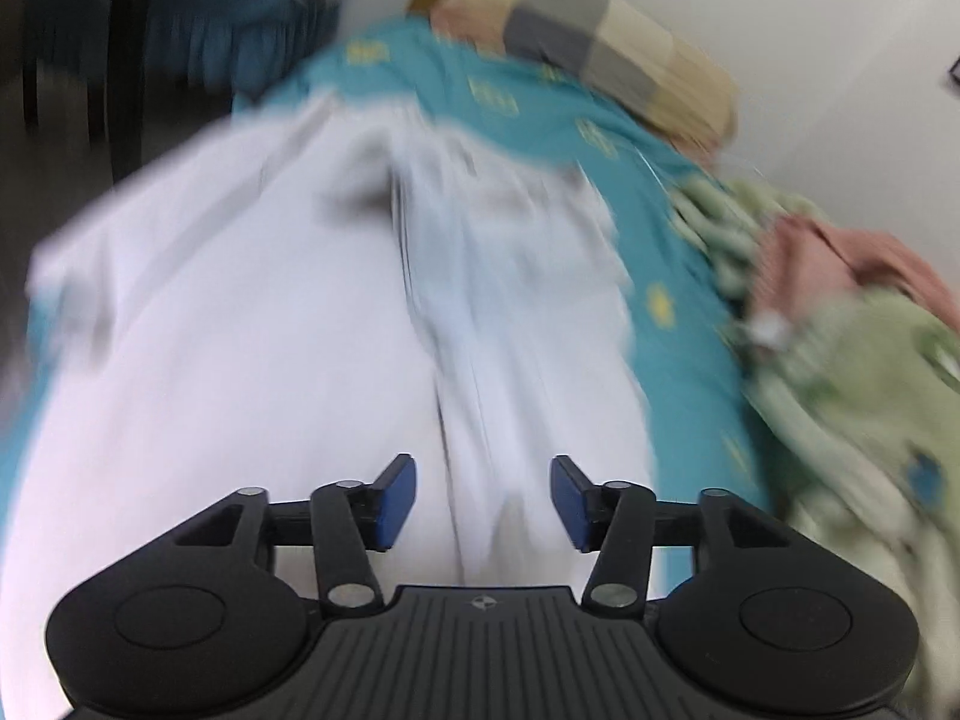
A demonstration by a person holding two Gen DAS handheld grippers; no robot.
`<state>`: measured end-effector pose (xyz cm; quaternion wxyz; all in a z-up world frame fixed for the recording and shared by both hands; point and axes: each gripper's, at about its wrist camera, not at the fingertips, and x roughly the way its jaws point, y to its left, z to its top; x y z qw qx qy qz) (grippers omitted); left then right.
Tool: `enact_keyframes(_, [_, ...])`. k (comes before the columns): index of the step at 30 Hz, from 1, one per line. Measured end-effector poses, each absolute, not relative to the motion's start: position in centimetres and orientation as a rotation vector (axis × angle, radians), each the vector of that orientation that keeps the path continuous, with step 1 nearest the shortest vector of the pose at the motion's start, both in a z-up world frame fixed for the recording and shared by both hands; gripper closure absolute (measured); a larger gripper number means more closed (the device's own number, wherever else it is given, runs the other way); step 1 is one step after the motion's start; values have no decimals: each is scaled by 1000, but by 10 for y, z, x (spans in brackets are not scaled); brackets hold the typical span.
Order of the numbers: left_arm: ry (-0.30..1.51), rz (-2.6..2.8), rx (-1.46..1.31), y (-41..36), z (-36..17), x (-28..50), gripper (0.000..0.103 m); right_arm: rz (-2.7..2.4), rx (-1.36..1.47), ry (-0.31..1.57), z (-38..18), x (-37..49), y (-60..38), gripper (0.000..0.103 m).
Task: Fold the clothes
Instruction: 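Grasp the shirt side edge with the left gripper and fold it inward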
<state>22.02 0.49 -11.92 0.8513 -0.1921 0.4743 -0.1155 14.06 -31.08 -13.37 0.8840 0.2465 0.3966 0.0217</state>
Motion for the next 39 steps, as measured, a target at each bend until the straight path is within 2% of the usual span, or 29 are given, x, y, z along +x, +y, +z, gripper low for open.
enact_keyframes(7, [1173, -405, -487, -3, -130, 83, 46, 72, 568, 787, -116, 115, -316, 19])
enact_keyframes(15, [1290, -444, -387, -17, -156, 48, 43, 74, 592, 786, -111, 94, -319, 19])
enact_keyframes(18, [1355, -524, -389, -24, -163, 45, 53, 83, 571, 795, -111, 94, -314, 19])
enact_keyframes(20, [1362, -537, -380, -26, -163, 44, 67, 90, 551, 802, -112, 95, -309, 19])
enact_keyframes(22, [1374, -543, -374, -28, -162, 43, 96, 97, 532, 809, -112, 95, -305, 19])
enact_keyframes(25, [1404, -538, -370, -27, -157, 41, 98, 108, 502, 819, -113, 96, -299, 19])
enact_keyframes(30, [1477, -464, -350, -23, -168, 39, 98, 127, 469, 807, -109, 95, -292, 19])
enact_keyframes(34, [1429, -478, -318, -22, -164, 38, 96, 143, 449, 787, -105, 92, -286, 19])
enact_keyframes(35, [1414, -484, -313, -21, -161, 38, 93, 147, 443, 782, -104, 92, -285, 19])
enact_keyframes(38, [1341, -487, -243, -23, -143, 34, 71, 158, 428, 768, -100, 90, -281, 19])
enact_keyframes(39, [1313, -484, -219, -23, -136, 34, 61, 162, 423, 763, -99, 89, -280, 19])
